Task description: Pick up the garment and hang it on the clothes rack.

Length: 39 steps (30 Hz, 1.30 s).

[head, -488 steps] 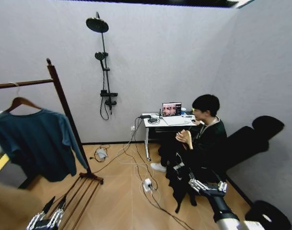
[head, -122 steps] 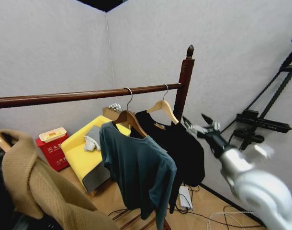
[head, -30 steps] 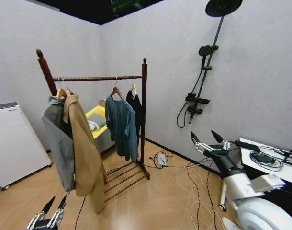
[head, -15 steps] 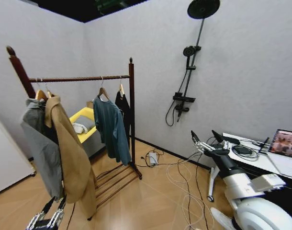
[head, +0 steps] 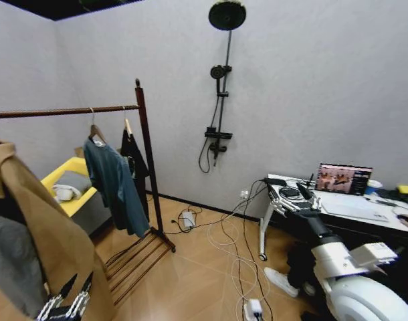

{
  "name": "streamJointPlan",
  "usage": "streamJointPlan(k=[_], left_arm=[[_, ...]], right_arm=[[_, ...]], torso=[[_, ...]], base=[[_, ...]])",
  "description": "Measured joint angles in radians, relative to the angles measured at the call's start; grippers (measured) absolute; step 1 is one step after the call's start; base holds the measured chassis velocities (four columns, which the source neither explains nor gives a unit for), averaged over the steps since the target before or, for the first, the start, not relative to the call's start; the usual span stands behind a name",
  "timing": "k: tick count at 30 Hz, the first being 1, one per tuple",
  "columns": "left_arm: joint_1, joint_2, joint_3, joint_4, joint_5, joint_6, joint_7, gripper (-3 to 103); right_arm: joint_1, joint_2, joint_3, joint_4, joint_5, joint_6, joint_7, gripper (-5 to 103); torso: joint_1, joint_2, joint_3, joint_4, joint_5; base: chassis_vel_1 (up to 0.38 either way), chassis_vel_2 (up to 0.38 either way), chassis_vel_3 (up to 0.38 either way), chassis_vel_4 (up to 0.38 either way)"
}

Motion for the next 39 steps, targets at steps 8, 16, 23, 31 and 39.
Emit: streamJointPlan(k=[8,16,23,31,39], left_arm=[[0.0,0.0,0.0,0.0,0.0,0.0,0.0,46],[0.0,0.0,0.0,0.0,0.0,0.0,0.0,46],[0.0,0.0,0.0,0.0,0.0,0.0,0.0,46],[0.0,0.0,0.0,0.0,0.0,0.0,0.0,46],[0.0,0.0,0.0,0.0,0.0,0.0,0.0,46]], right_arm=[[-0.001,0.006,0.003,0.0,-0.003,-0.001,0.002,100],[-0.003,0.006,0.012,0.0,0.0,-0.002,0.011,100],[0.0,0.005,0.013,0.0,0.001,-0.013,0.022,100],[-0.012,0.015,0.016,0.0,-0.005,-0.011,0.021,100],[-0.017,0.015,0.032,0.0,-0.003,-0.007,0.017,100]], torso=[[0.0,0.0,0.0,0.0003,0.0001],[0.0,0.0,0.0,0.0,0.0],[0.0,0.0,0.0,0.0001,0.0],[0.0,0.0,0.0,-0.0008,0.0],[0.019,0.042,0.021,-0.0005,0.0]], base=[[-0.122,-0.138,-0.116,-0.123],[-0.13,-0.126,-0.114,-0.133],[-0.126,-0.127,-0.124,-0.125],[-0.117,-0.105,-0.092,-0.102],[-0.011,-0.014,-0.008,-0.01]])
